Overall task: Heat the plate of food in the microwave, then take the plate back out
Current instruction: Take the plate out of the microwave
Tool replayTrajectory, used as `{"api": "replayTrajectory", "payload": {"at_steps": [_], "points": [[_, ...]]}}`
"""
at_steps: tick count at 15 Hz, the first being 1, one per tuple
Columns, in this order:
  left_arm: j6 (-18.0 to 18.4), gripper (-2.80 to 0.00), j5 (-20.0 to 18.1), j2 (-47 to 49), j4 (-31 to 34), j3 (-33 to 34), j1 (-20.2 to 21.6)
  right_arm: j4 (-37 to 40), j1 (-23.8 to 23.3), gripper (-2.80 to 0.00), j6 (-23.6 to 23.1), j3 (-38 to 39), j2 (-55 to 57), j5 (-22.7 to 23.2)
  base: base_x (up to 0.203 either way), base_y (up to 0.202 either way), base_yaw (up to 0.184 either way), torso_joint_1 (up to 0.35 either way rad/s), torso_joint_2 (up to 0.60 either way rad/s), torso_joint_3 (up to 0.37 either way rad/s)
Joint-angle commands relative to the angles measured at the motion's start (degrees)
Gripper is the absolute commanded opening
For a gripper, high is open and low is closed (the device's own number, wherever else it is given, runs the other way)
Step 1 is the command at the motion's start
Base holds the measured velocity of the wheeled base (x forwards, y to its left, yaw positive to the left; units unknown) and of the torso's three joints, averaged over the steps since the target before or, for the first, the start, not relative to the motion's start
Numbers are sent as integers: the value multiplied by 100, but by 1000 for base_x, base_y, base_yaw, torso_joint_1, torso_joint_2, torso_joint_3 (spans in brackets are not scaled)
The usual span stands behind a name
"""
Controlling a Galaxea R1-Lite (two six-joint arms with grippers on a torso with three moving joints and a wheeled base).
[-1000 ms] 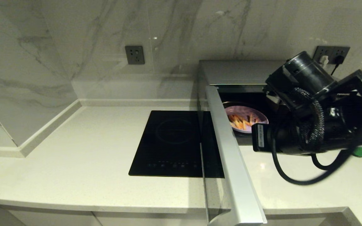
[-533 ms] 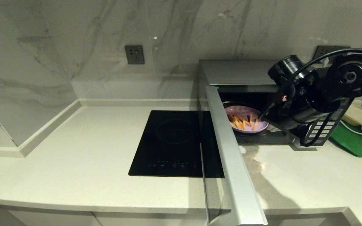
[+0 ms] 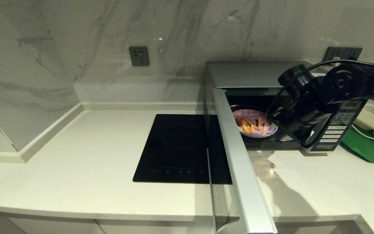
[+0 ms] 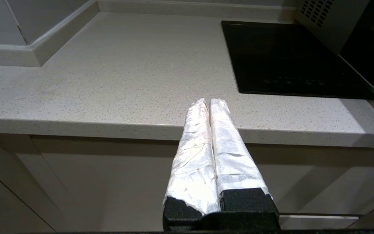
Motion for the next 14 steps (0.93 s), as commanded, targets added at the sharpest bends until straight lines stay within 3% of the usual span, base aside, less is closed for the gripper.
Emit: {"api": "replayTrajectory", "payload": {"at_steps": [1, 3, 9, 14], "points": [[-1, -280, 2, 0, 1, 1, 0, 0, -77, 0, 37, -49, 65, 236, 0, 0, 0, 0, 0, 0], [-4, -280, 2, 0, -1, 1, 0, -295, -142, 0, 105, 93, 69, 328, 0, 0, 0, 0, 0, 0], [-1, -280, 2, 0, -6, 1, 0, -1306, -545, 0, 160, 1030, -108, 1179, 0, 0, 0, 0, 0, 0], [-1, -280, 2, 0, -6, 1, 0, -1782, -666, 0, 152, 1150, 40, 1515, 0, 0, 0, 0, 0, 0]]}}
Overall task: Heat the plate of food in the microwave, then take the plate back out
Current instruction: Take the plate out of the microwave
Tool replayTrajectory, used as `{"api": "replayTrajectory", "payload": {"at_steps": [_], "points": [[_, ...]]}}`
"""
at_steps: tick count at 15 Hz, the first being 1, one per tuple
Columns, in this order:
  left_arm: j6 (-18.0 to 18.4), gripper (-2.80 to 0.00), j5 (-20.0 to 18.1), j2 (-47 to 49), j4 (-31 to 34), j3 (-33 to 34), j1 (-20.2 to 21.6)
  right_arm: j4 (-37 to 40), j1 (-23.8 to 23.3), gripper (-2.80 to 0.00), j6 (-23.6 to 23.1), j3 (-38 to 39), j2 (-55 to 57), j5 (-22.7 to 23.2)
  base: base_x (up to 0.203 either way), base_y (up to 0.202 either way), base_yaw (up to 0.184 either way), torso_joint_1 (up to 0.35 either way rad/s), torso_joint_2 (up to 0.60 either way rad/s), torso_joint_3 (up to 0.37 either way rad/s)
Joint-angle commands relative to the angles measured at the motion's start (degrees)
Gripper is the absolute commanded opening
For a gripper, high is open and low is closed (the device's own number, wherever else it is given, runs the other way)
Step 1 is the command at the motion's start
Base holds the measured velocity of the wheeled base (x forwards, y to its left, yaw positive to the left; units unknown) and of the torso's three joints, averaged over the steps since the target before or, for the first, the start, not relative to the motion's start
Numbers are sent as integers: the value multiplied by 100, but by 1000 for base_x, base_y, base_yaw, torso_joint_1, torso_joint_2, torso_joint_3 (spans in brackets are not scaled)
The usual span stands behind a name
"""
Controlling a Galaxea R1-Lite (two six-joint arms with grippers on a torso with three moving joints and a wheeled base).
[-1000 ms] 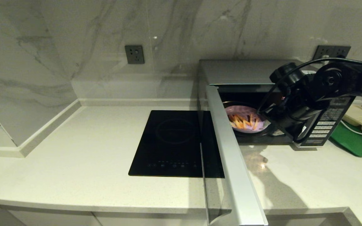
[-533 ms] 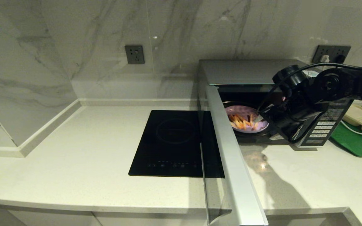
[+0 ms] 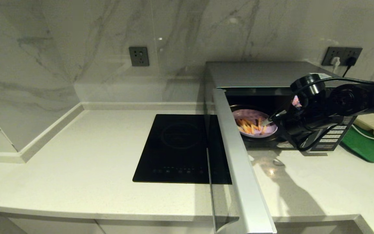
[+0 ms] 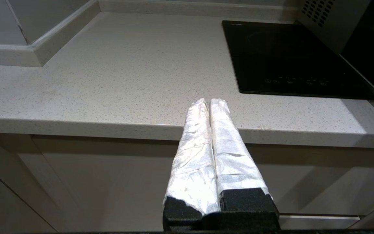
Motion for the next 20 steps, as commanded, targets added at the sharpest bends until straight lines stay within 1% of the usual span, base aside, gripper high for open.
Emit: {"api": "replayTrajectory", "payload": {"at_steps": [1, 4, 12, 13, 15, 20], "points": [[-1, -280, 4, 0, 1, 1, 0, -29, -25, 0, 26, -58, 209, 23, 0, 0, 0, 0, 0, 0], [-1, -280, 4, 0, -6, 1, 0, -51, -27, 0, 29, -202, 549, -120, 0, 0, 0, 0, 0, 0], [-1, -280, 4, 0, -6, 1, 0, -290, -34, 0, 22, -232, 823, -153, 0, 0, 0, 0, 0, 0], [-1, -280, 4, 0, 1, 1, 0, -297, -34, 0, 22, -236, 891, -190, 0, 0, 0, 0, 0, 0], [-6, -280, 4, 0, -2, 1, 0, -298, -26, 0, 30, -329, 1017, -423, 0, 0, 0, 0, 0, 0], [-1, -280, 4, 0, -2, 1, 0, -289, -25, 0, 39, -299, 1024, -463, 0, 0, 0, 0, 0, 0]]}}
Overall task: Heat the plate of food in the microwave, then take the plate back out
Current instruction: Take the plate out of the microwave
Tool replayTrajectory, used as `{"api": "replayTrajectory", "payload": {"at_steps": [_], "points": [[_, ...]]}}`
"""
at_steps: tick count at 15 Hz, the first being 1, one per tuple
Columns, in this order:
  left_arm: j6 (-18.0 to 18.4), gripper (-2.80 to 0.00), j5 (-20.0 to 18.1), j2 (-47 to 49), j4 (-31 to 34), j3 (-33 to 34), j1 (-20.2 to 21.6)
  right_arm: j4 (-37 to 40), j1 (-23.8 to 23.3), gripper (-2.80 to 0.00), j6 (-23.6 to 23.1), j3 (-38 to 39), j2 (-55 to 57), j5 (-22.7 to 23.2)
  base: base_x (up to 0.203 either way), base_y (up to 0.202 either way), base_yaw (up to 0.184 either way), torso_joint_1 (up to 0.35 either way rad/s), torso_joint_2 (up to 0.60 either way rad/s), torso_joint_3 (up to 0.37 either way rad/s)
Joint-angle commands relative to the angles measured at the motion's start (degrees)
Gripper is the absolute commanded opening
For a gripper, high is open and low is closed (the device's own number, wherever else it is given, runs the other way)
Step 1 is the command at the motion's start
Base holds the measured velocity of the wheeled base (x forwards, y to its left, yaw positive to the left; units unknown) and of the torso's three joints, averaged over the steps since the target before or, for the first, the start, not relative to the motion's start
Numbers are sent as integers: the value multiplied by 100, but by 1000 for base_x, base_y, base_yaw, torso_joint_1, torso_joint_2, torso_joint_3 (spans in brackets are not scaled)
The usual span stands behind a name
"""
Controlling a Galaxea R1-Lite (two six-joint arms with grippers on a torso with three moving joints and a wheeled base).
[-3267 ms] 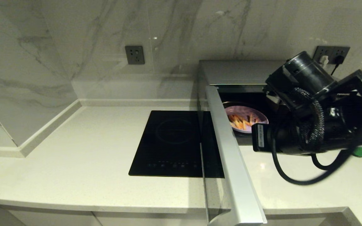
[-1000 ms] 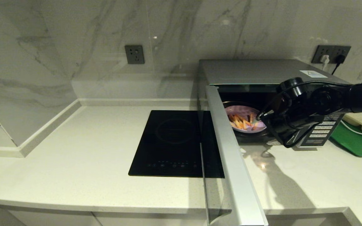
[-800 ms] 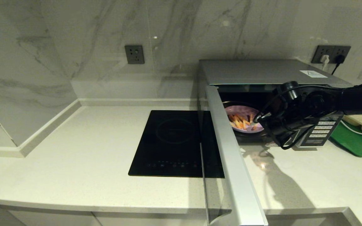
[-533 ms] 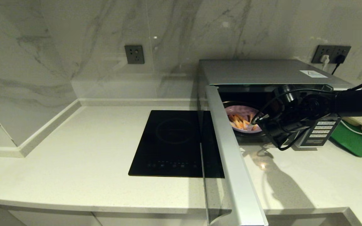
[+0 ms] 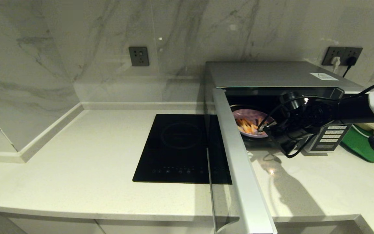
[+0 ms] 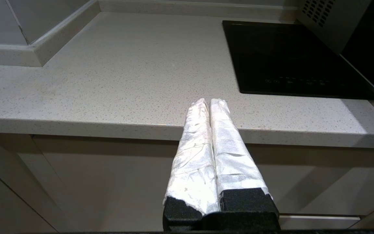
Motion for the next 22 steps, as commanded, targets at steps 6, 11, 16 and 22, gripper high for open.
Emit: {"api": "replayTrajectory", "payload": {"at_steps": [6, 11, 16, 22], "points": [[-4, -280, 2, 0, -6, 1, 0, 24, -7, 0, 44, 164, -97, -160, 0, 0, 0, 0, 0, 0], [-4, -280, 2, 0, 2, 1, 0, 24, -7, 0, 44, 255, -237, -169, 0, 0, 0, 0, 0, 0], [-4, -280, 2, 0, -6, 1, 0, 24, -8, 0, 44, 378, -298, -169, 0, 0, 0, 0, 0, 0], [-11, -280, 2, 0, -6, 1, 0, 15, -17, 0, 44, 308, -192, -169, 0, 0, 0, 0, 0, 0]]}}
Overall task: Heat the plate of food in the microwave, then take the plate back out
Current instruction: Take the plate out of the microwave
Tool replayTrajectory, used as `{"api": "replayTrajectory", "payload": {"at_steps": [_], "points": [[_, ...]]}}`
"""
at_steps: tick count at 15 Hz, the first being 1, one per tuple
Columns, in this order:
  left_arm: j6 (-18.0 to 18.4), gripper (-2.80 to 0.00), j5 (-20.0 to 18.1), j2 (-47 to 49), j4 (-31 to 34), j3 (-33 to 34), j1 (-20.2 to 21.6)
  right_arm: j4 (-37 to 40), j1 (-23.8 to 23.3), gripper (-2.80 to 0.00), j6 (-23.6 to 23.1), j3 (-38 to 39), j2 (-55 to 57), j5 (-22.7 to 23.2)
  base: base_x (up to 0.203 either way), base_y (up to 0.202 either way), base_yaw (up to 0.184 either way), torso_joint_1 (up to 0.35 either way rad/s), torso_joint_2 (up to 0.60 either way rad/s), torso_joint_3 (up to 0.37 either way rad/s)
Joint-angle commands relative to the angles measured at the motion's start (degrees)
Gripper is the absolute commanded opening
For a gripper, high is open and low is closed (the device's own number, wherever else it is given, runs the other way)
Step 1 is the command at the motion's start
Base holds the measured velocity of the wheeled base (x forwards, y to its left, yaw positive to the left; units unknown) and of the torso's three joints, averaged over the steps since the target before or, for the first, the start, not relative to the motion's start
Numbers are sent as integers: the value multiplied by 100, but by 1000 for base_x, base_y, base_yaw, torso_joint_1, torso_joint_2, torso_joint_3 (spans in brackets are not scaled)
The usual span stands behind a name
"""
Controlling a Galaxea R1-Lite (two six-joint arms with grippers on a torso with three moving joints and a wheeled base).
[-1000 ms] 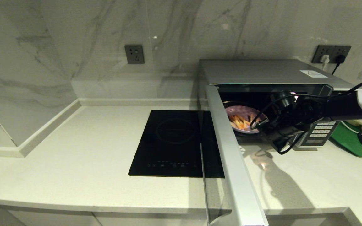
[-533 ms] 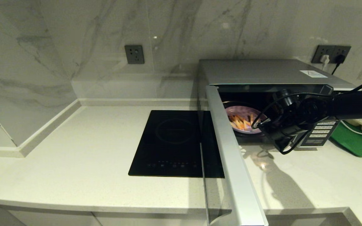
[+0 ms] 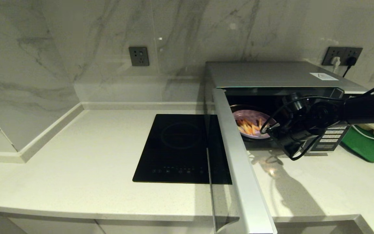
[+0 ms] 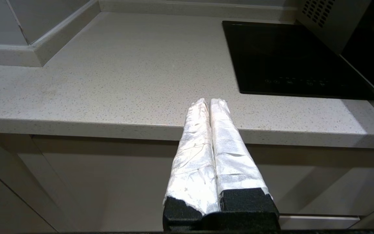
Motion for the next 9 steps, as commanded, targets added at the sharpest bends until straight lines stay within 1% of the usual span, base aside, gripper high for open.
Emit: {"api": "replayTrajectory", "payload": {"at_steps": [1, 7, 8, 9], "points": [[1, -280, 0, 0, 1, 1, 0, 10, -7, 0, 36, -47, 70, 0, 0, 0, 0, 0, 0, 0], [1, -280, 0, 0, 4, 1, 0, 10, -16, 0, 27, -73, 127, -9, 0, 0, 0, 0, 0, 0], [1, -280, 0, 0, 5, 1, 0, 10, -16, -280, 27, -73, 116, -9, 0, 0, 0, 0, 0, 0], [1, -280, 0, 0, 7, 1, 0, 10, -16, -280, 27, -73, 105, -9, 0, 0, 0, 0, 0, 0]]}}
